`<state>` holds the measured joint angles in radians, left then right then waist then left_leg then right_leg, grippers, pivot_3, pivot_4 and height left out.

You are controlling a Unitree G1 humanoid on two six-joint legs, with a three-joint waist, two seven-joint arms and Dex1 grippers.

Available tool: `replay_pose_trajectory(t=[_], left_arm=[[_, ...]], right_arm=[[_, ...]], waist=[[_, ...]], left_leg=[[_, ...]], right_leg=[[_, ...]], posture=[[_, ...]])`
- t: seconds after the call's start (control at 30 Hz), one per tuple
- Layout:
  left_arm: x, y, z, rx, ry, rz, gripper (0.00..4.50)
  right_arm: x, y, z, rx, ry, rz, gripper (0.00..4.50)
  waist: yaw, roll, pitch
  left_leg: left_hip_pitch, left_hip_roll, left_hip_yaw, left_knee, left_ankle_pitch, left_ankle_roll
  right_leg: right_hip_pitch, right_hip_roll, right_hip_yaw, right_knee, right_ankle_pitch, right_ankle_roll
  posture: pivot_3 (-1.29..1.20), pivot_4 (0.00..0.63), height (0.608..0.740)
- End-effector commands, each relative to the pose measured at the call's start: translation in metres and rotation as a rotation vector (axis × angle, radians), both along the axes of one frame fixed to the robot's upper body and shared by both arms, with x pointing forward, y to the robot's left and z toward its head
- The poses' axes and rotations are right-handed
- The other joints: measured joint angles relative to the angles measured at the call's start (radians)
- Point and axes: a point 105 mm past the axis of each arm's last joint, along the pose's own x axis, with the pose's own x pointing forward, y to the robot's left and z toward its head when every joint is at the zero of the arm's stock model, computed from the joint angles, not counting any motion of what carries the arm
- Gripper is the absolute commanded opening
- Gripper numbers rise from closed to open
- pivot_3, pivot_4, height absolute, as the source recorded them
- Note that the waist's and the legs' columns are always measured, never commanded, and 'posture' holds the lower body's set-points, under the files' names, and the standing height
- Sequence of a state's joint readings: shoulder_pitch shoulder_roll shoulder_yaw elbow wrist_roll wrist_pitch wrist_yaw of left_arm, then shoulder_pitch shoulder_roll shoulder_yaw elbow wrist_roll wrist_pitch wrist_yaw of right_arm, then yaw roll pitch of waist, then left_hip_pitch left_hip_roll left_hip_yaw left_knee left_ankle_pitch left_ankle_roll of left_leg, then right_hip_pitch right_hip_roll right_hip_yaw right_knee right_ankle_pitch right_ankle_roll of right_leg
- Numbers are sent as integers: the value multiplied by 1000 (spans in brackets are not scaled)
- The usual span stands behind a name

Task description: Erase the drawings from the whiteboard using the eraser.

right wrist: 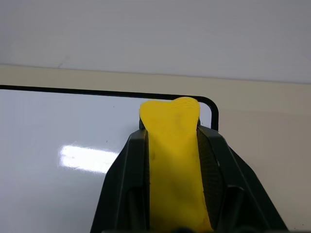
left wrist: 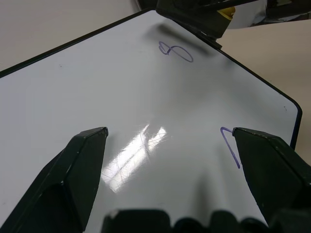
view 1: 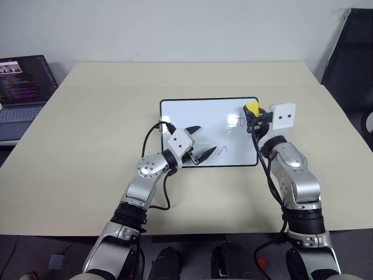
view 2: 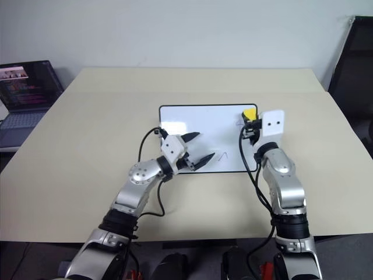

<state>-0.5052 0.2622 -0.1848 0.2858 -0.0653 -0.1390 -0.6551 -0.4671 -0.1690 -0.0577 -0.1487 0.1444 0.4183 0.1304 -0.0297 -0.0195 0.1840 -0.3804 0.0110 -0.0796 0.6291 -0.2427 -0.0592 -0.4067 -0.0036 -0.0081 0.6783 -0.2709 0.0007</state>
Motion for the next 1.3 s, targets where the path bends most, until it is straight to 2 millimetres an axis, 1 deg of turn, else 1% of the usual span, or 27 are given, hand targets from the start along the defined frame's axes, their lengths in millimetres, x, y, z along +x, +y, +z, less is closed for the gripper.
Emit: replay_pose_trajectory(t=[0.03,0.2,0.3,0.5,0.63,0.7,0.83,0.9,0.97,1.07,1.2,1.3], left_arm=[[2,-3,17,-19,-54,-16,4500],[3,-9,17,-6,-52,-37,4500],[4,-10,17,-2,-52,-39,4500],[7,-11,19,0,-53,-39,4500],[7,-5,19,7,-51,-33,4500],[7,-3,19,9,-51,-31,4500],[9,-2,21,12,-61,-23,4500],[9,-2,22,11,-63,-24,4500],[8,-2,22,11,-64,-25,4500],[7,-2,21,12,-64,-26,4500],[4,-3,19,9,-61,-32,4500],[5,-4,20,4,-61,-31,4500]], right_arm=[[-1,8,20,25,-73,31,1018],[2,18,23,30,-74,64,1018],[3,21,22,17,-64,75,1018],[7,26,13,-41,-14,100,1018],[8,26,2,-96,28,107,1018],[7,25,-2,-115,42,105,1018],[2,22,-21,-177,105,103,1018],[-4,17,-39,-229,175,96,1018],[-11,12,-47,-268,199,87,1018],[-18,7,-51,-284,215,84,1018],[-29,-4,-62,-292,259,62,1018],[-26,-5,-54,-278,231,48,1018]], waist=[[0,0,0],[0,0,0],[0,0,0],[0,0,0],[0,0,0],[0,0,0],[1,0,0],[1,0,0],[1,0,0],[1,0,0],[0,0,0],[-1,0,0]], left_leg=[[0,0,0,0,0,0],[0,0,0,0,0,0],[0,0,0,0,0,0],[0,0,0,0,0,0],[0,0,0,0,0,0],[0,0,0,0,0,0],[0,0,0,0,0,0],[0,0,0,0,0,0],[0,0,0,1,0,0],[1,0,0,1,0,0],[2,0,0,2,1,1],[2,0,0,2,1,1]], right_leg=[[0,0,0,0,0,0],[0,0,0,0,0,0],[0,0,0,0,0,0],[0,0,0,0,0,0],[0,0,0,0,0,0],[0,0,0,0,0,0],[0,0,0,0,0,0],[0,0,0,0,0,0],[0,0,0,1,0,0],[1,0,0,1,0,0],[2,0,-1,2,1,1],[2,0,0,2,1,1]], posture=[[0,150,740],[0,150,740],[0,150,740],[0,150,740],[0,150,740],[0,150,740],[0,150,740],[0,150,740],[0,150,740],[0,150,740],[0,150,740],[0,150,740]])
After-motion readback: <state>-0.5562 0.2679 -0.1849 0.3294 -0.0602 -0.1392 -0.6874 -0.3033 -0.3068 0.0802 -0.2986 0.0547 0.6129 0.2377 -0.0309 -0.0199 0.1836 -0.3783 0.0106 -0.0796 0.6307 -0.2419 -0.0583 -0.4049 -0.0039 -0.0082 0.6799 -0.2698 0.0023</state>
